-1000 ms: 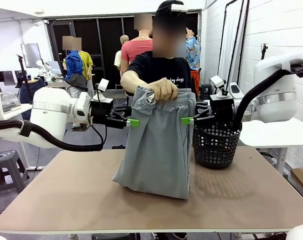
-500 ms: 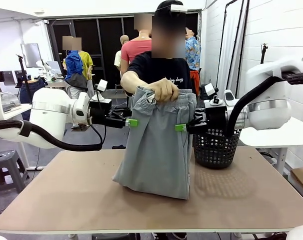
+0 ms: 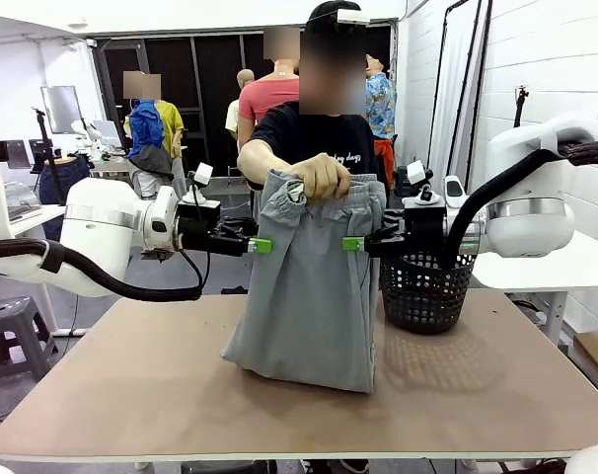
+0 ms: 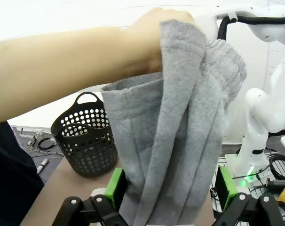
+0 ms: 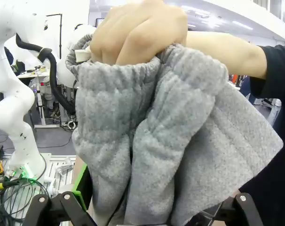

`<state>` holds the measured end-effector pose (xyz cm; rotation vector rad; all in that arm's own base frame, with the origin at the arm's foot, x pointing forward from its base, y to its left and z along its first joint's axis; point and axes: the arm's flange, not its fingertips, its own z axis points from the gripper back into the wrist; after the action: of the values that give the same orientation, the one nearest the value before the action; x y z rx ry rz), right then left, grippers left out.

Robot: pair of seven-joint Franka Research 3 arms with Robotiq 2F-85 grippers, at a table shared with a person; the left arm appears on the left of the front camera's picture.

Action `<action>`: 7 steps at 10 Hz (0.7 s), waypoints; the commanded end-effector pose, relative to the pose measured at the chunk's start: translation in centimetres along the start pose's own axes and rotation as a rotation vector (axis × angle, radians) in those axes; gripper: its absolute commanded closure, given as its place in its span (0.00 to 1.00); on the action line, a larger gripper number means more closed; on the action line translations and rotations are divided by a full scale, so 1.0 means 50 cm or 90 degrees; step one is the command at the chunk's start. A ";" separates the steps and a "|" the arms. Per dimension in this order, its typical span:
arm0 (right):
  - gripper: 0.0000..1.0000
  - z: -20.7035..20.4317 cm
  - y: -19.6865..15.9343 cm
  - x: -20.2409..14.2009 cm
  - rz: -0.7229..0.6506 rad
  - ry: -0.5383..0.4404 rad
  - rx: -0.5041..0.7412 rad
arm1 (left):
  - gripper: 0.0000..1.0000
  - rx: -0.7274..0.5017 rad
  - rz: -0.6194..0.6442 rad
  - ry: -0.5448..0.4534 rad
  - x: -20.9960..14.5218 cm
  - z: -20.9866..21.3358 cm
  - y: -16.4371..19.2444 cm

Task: Fold the training pants.
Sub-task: Release the ends of the Training pants and then grab the overlapped ends.

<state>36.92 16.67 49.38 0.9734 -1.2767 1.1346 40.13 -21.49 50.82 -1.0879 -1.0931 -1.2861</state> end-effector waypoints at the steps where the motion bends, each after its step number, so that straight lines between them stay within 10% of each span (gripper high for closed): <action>1: 0.00 -0.020 -0.004 -0.005 0.000 -0.019 0.003 | 0.00 0.064 0.014 -0.007 -0.003 0.012 0.006; 7: 0.00 -0.043 -0.017 0.023 0.001 -0.032 0.044 | 0.00 -0.007 0.005 -0.060 0.016 -0.006 0.006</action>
<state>37.62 18.07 50.31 1.0199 -1.2784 1.1656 40.26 -21.49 51.44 -1.0761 -1.1499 -1.2340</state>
